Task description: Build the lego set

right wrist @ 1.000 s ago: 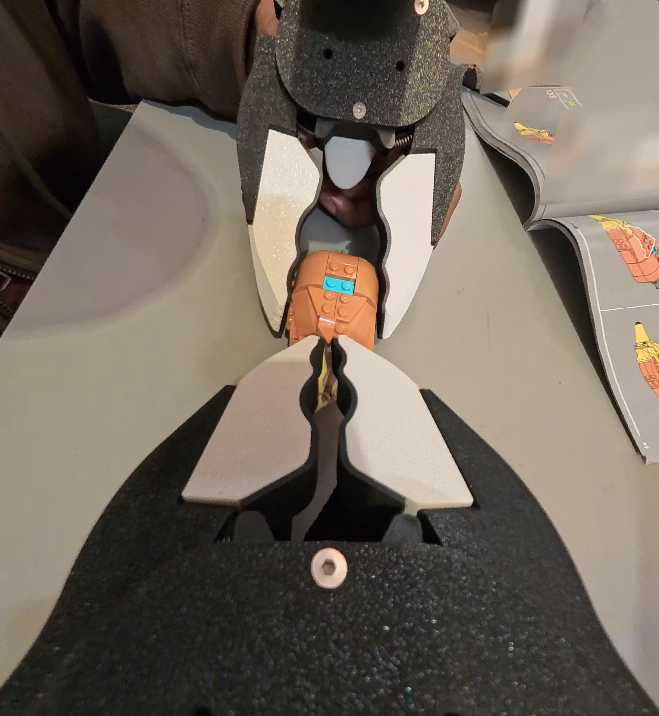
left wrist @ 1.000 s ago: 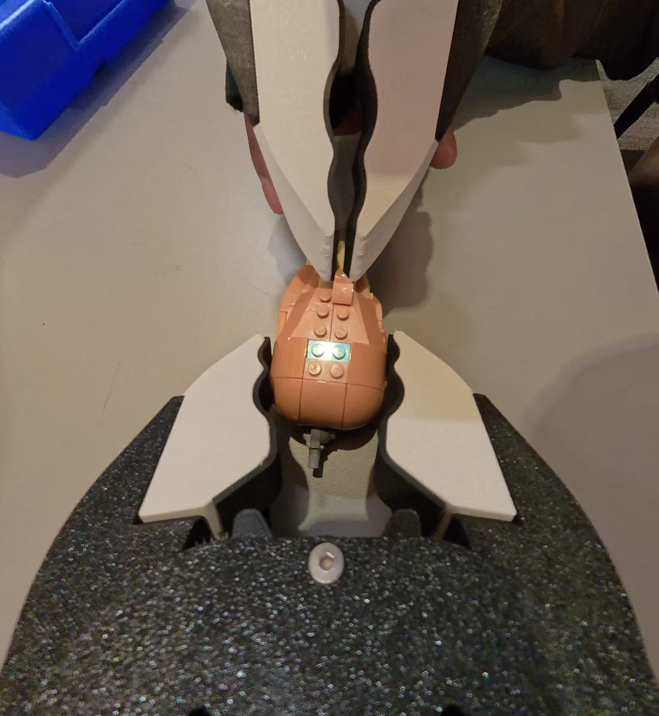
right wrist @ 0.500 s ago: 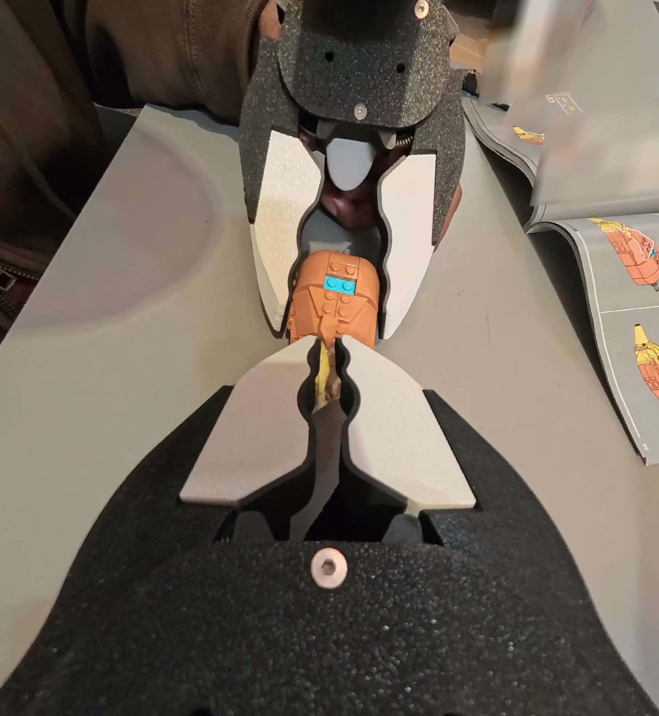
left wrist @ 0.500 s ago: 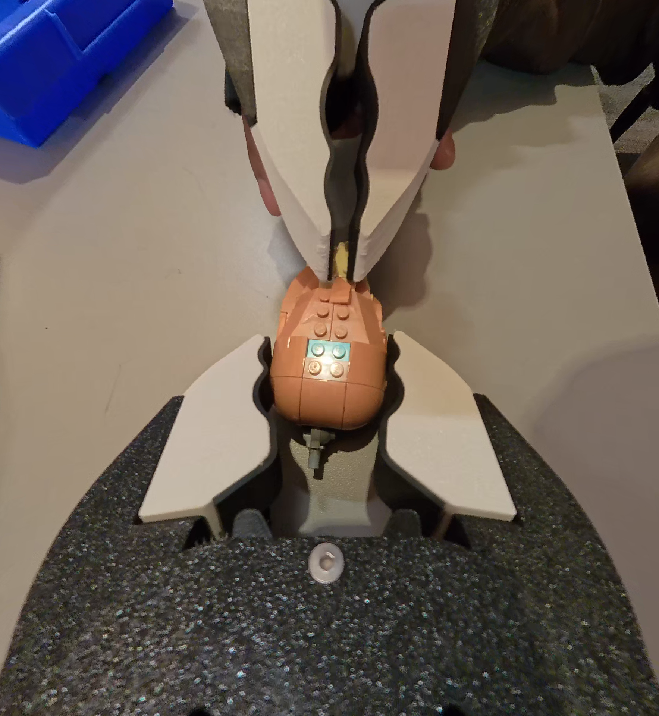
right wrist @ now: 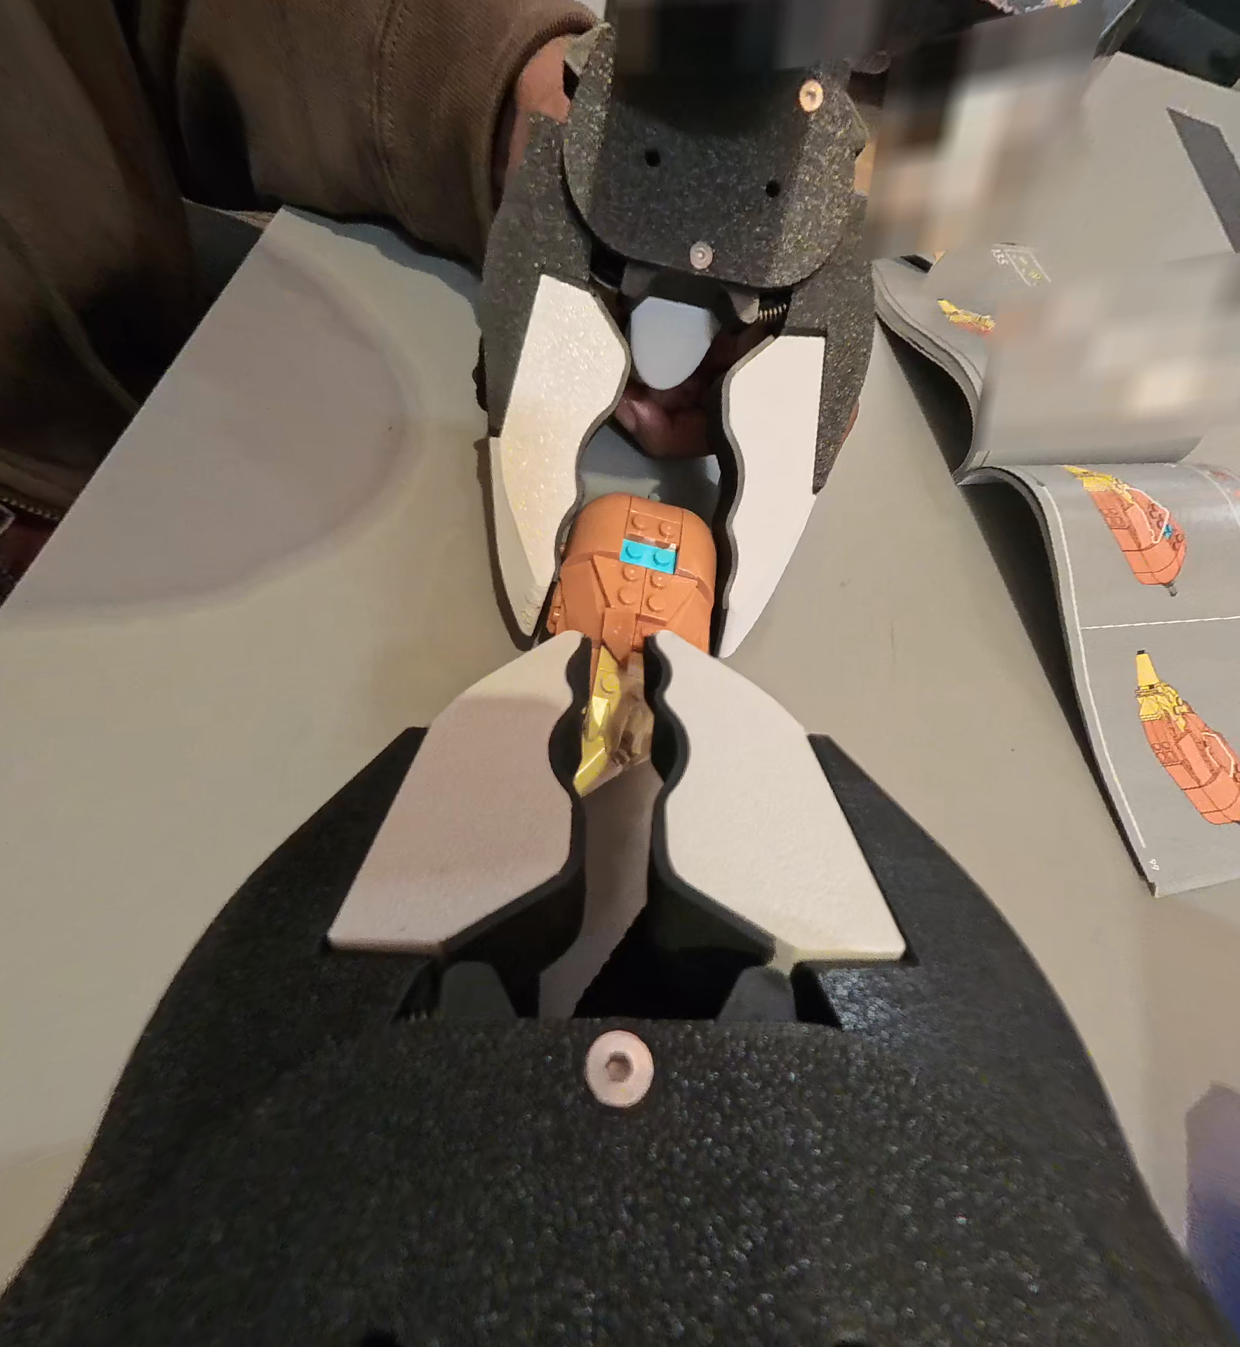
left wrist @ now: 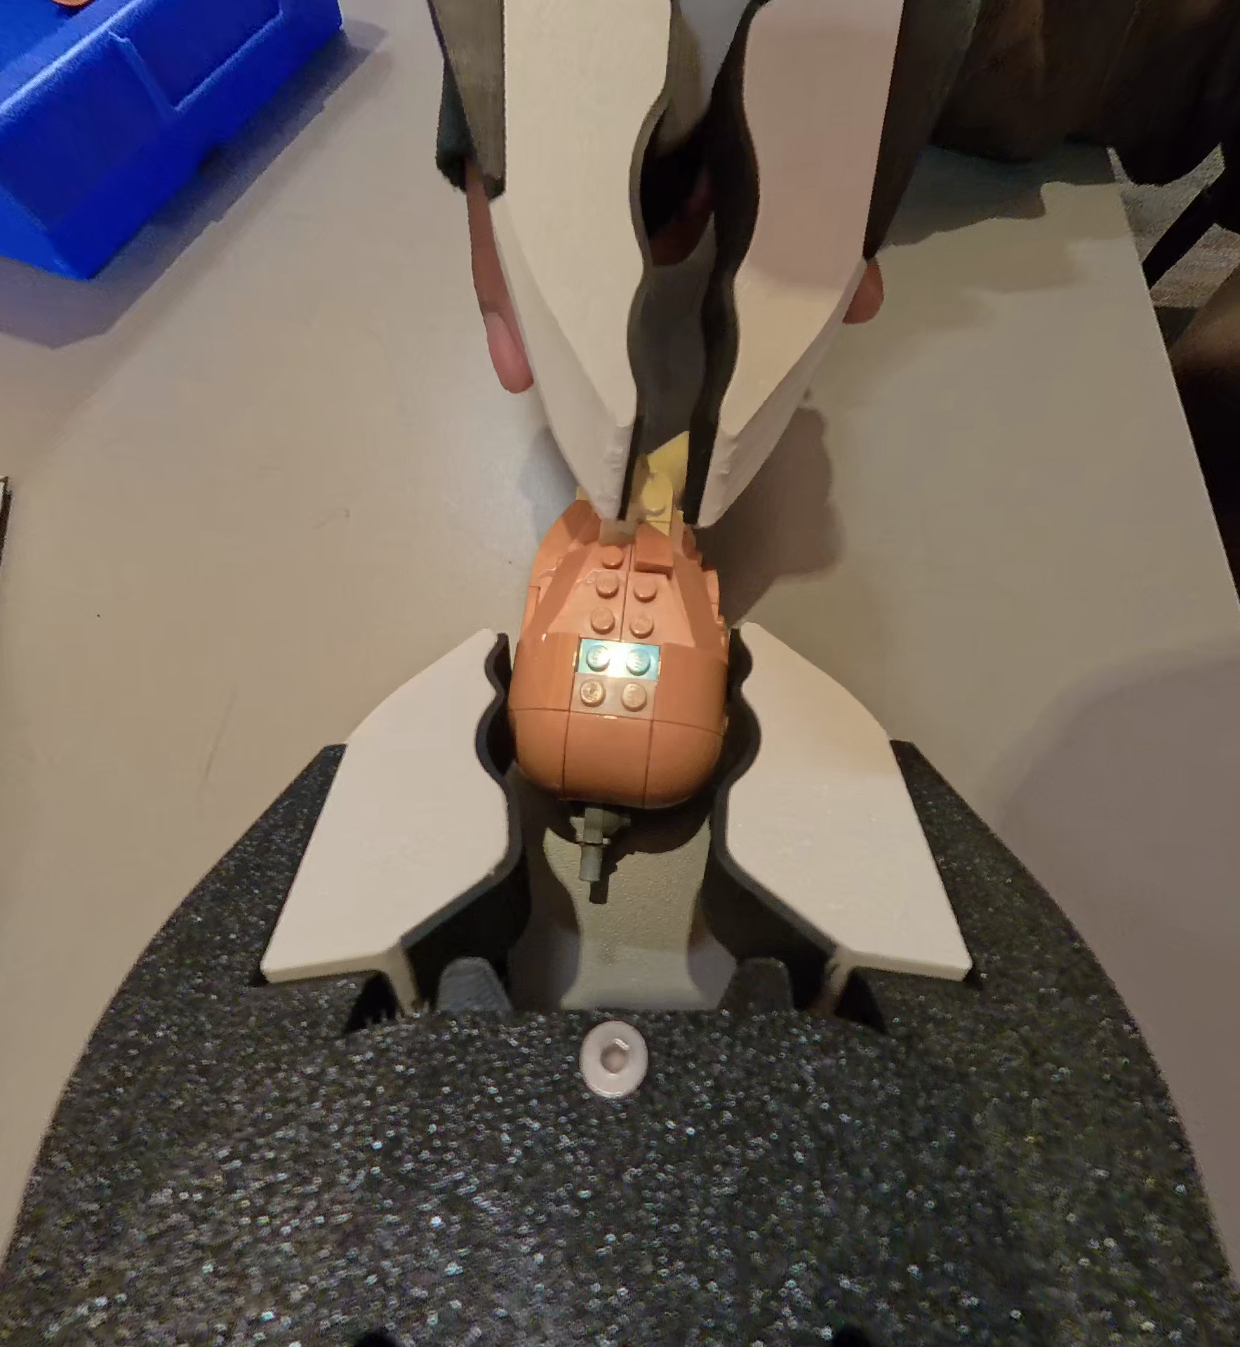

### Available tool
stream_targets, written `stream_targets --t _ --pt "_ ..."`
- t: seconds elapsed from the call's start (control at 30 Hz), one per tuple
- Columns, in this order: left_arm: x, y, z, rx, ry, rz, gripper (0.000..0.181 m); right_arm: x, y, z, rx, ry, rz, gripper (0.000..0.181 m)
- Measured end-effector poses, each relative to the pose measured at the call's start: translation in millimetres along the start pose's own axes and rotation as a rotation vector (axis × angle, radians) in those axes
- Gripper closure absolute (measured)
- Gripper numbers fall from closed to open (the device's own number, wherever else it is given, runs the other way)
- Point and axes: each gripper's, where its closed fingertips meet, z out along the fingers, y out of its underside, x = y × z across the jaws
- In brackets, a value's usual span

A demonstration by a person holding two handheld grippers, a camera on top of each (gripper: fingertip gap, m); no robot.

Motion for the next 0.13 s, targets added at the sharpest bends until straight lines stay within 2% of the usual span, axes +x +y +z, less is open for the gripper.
stream_targets --t 0.03,0.13 --pt "-0.1 -0.1 -0.1 0.002 0.0 -0.002 0.124 1.3 -0.6 -0.4 0.003 0.012 -0.007 0.166" --pt "-1.6 -0.5 -1.0 0.006 -0.002 -0.016 0.124 6.9 -3.1 -2.8 0.017 0.072 -0.054 0.162"
